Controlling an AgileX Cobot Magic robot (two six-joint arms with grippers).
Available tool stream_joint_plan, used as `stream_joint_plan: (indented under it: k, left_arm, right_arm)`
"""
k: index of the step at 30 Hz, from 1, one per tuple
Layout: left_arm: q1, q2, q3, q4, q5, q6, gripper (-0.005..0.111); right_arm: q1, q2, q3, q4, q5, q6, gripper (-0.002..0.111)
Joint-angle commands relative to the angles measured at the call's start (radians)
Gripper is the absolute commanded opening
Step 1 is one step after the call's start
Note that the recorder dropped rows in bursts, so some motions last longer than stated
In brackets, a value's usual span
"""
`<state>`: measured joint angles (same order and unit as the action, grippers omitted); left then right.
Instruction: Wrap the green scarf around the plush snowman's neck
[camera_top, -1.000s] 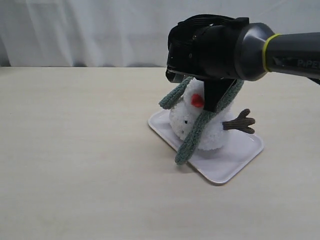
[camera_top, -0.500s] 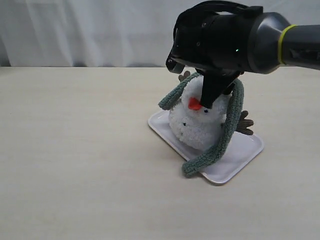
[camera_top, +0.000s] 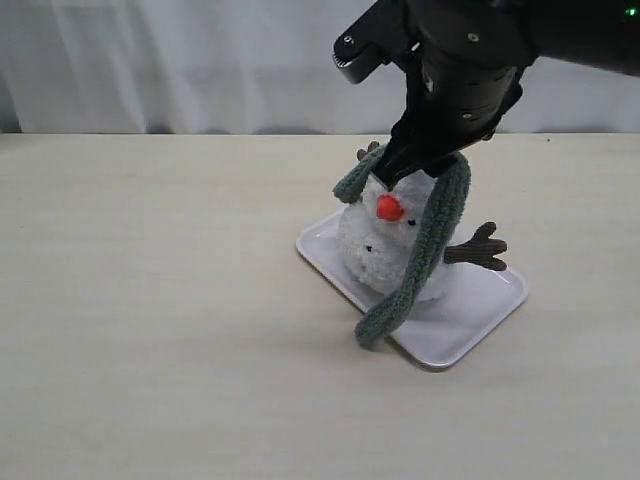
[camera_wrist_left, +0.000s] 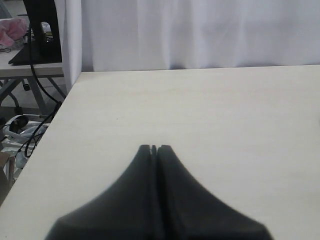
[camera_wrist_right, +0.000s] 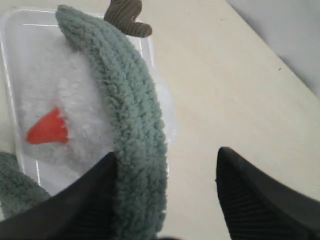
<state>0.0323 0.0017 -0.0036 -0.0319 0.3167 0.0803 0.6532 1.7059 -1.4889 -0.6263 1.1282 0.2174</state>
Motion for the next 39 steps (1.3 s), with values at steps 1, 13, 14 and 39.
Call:
stream_joint_plan:
  k: [1,13,14,39]
  left_arm:
    - [0.002,-0.002,0.004,-0.007,-0.009,-0.003,0.000]
    - [0.002,-0.002,0.004,-0.007,-0.009,-0.003,0.000]
    - [0.002,-0.002,0.004,-0.007,-0.009,-0.003,0.000]
    - [0.002,-0.002,0.004,-0.007,-0.009,-0.003,0.000]
  right_arm:
    - [-0.087,-0.010,0.000,0.141,-0.055,0.006,0.054]
    - [-0.255,-0.008,0.000,0.349,-0.323,-0.019,0.054]
    - [-0.260,-0.006,0.000,0.349,-0.322,-0.019,0.054]
    - [-0.258,-0.048,0.109,0.529,-0.282,-0.255,0.042]
